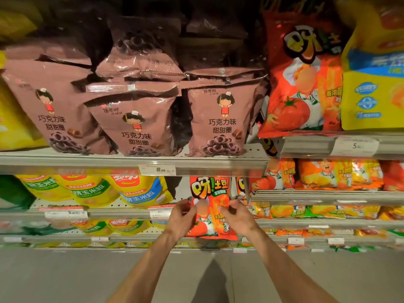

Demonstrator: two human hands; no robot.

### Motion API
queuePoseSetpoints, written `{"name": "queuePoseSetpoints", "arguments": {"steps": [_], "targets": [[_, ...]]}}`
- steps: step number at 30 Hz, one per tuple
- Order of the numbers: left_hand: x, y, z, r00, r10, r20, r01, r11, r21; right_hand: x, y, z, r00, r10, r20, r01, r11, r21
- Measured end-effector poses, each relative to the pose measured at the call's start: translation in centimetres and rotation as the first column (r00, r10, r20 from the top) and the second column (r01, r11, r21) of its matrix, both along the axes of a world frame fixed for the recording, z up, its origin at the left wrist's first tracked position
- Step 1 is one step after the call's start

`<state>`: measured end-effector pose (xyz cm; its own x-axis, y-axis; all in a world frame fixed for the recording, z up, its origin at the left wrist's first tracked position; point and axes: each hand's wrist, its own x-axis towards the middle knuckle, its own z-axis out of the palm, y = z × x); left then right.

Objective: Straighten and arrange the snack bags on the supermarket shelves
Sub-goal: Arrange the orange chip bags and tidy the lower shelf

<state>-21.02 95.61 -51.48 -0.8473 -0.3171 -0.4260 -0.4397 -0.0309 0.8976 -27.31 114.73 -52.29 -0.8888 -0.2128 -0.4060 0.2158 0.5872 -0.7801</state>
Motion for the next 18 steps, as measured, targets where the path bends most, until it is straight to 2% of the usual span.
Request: {"name": "queuePoseSetpoints", "arguments": {"steps": [3, 7, 13, 18], "targets": [[0.4, -0.1, -0.2, 0.999, 0.006, 0.036, -0.006, 1.0, 0.01, 0.2, 0.1, -0.4, 1.0, 0.012, 0.01, -0.012, 1.0, -0.026], [1.5, -0.4, -0.3, 0.999, -0.045, -0.007, 0.045, 0.998, 0.042, 0.7, 0.8, -0.1, 0.998, -0.001, 0.06, 0.004, 0.998, -0.059], [3.4, -1.0, 0.8, 0.977, -0.212, -0.019, 0.21, 0.974, -0.089, 2.7, 2.1, 0.9, 0.993, 0.118, 0.031, -0.117, 0.993, -0.022], [4.8, -1.5, 2.3, 0.942, -0.334, -0.021, 0.325, 0.929, -0.175, 4.6, 3.3, 3.4, 0.99, 0.137, -0.019, -0.138, 0.99, -0.01]]}}
